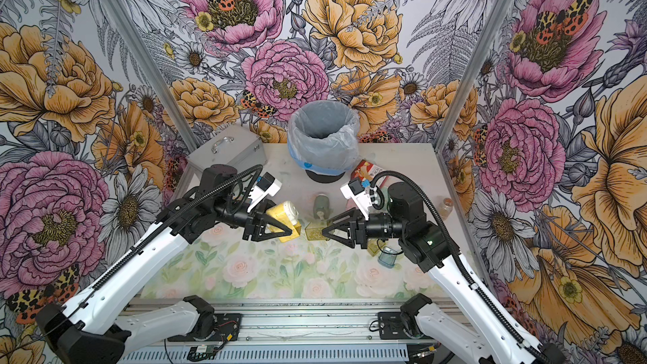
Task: Take out the pencil sharpener tray and clean the shavings
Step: Open the container of the pencil sharpener.
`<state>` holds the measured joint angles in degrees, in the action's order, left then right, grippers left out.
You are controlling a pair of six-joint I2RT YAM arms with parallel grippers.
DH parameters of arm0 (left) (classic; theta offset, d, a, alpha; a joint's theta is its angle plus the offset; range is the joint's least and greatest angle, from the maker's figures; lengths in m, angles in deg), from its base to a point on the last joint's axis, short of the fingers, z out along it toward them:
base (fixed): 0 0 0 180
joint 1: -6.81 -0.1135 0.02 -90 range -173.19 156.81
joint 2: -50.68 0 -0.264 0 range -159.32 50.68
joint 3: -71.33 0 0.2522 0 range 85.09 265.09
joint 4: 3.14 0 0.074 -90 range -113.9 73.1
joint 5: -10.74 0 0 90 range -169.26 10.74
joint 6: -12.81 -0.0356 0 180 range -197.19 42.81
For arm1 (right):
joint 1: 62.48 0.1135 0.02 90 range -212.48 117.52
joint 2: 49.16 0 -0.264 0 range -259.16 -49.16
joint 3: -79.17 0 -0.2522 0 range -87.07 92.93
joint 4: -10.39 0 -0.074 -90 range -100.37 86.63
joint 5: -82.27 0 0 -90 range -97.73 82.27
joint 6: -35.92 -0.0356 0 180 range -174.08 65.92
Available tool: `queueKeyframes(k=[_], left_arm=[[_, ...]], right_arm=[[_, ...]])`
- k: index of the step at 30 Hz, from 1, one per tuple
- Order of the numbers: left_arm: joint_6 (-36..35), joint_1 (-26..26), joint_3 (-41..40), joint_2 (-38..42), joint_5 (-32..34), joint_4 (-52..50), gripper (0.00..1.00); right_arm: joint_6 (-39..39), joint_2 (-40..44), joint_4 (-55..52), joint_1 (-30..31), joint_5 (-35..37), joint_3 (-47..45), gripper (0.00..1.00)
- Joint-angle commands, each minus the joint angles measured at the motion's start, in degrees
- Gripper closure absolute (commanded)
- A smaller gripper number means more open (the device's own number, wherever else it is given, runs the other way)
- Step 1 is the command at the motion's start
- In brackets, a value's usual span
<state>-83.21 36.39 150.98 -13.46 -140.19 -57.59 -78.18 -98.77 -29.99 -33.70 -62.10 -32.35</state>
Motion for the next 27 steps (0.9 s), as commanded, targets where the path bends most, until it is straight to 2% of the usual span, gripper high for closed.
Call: queueKeyframes(k=[1, 6, 18, 27], left_arm=[[-0.24, -1.13, -0.14, 1.05, 7.90, 1.16, 1.00], [3.05, -1.49, 1.11, -1.21, 15.63, 1.93, 1.00], [15.19, -1.14, -0.93, -0.45, 48.41, 4.71, 1.00], [20.02, 1.87, -3.04, -3.39, 66.56, 7.90, 1.00]], right_arm=[[0.28, 0.93, -0.03, -0.30, 1.41, 1.19, 0.73], [0.28, 1.01, -0.03, -0.23, 3.24, 1.55, 0.73], [1.77, -0.95, 0.07, -0.39, 6.68, 2.18, 0.75], [2.38, -3.80, 0.10, -0.61, 9.66, 5.51, 0.76]])
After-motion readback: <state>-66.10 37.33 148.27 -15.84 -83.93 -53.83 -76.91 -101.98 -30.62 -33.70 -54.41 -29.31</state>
